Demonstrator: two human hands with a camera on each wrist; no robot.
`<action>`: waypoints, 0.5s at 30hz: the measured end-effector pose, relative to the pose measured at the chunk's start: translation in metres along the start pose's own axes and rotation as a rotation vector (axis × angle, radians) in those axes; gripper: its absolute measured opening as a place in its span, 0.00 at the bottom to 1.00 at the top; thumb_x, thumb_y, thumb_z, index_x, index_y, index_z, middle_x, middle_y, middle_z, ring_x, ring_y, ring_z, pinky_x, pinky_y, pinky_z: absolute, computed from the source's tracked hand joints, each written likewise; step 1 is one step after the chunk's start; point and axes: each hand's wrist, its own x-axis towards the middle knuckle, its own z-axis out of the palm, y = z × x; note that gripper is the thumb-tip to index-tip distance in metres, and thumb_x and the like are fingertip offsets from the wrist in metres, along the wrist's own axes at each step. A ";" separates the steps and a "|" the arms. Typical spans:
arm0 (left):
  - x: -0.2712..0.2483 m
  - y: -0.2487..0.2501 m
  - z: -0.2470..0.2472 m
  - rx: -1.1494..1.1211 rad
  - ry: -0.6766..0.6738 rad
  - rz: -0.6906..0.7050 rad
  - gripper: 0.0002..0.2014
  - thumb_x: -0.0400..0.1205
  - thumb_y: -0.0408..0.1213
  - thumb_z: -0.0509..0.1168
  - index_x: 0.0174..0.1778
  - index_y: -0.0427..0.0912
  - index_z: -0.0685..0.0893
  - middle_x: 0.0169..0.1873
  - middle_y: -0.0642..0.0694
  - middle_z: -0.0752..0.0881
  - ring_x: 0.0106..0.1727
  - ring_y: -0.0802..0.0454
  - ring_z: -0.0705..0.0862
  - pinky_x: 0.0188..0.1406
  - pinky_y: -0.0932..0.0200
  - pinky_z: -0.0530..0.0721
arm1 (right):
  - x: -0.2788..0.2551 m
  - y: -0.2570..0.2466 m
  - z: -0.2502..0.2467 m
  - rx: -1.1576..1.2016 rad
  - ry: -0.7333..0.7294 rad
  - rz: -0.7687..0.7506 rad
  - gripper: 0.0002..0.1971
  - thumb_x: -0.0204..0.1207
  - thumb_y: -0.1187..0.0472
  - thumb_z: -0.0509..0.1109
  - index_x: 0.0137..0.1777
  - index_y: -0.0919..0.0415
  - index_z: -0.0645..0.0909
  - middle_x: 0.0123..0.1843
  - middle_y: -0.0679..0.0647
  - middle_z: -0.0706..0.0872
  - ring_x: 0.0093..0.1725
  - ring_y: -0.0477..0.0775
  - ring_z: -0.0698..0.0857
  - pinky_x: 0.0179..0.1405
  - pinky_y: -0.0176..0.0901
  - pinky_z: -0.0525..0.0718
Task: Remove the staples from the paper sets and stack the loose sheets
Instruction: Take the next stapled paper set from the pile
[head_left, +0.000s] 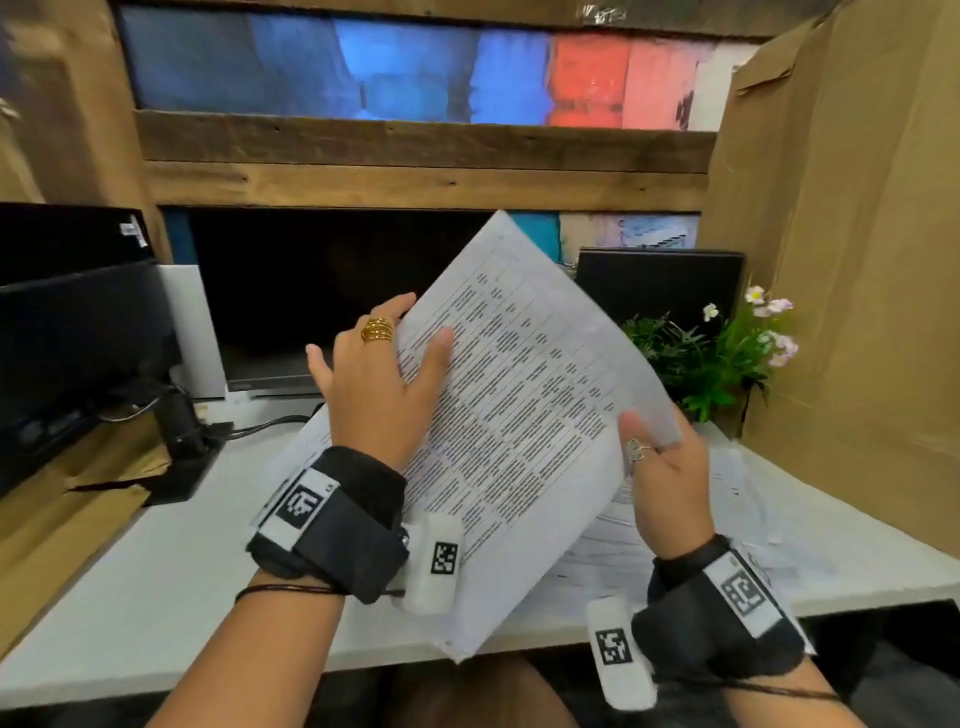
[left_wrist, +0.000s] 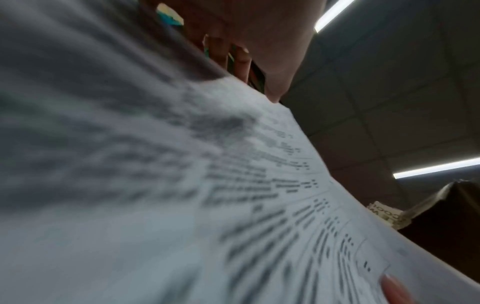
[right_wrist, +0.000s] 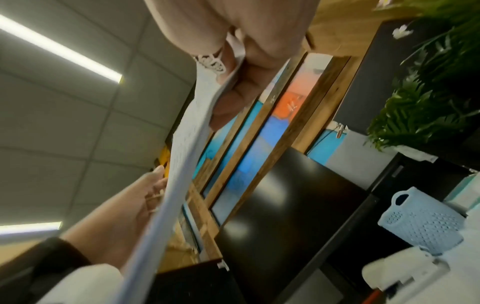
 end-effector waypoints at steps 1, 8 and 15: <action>0.001 -0.004 -0.007 0.016 0.000 -0.005 0.24 0.80 0.59 0.58 0.69 0.51 0.74 0.59 0.54 0.81 0.65 0.52 0.76 0.78 0.38 0.46 | -0.002 0.002 0.007 0.007 -0.048 0.055 0.19 0.81 0.72 0.60 0.56 0.45 0.81 0.48 0.37 0.90 0.52 0.39 0.87 0.48 0.31 0.82; -0.018 -0.068 -0.044 -0.077 -0.051 -0.241 0.15 0.79 0.46 0.68 0.60 0.50 0.78 0.49 0.53 0.83 0.47 0.59 0.81 0.43 0.66 0.76 | -0.023 0.032 0.053 -0.033 -0.497 0.473 0.09 0.82 0.62 0.59 0.55 0.56 0.81 0.44 0.48 0.88 0.41 0.44 0.87 0.34 0.30 0.81; -0.044 -0.120 -0.067 0.115 -0.198 -0.379 0.18 0.80 0.51 0.65 0.59 0.43 0.83 0.48 0.44 0.87 0.51 0.44 0.84 0.56 0.48 0.81 | -0.005 0.090 0.095 -0.945 -0.508 0.478 0.27 0.79 0.40 0.62 0.37 0.67 0.83 0.38 0.58 0.86 0.44 0.60 0.86 0.41 0.45 0.80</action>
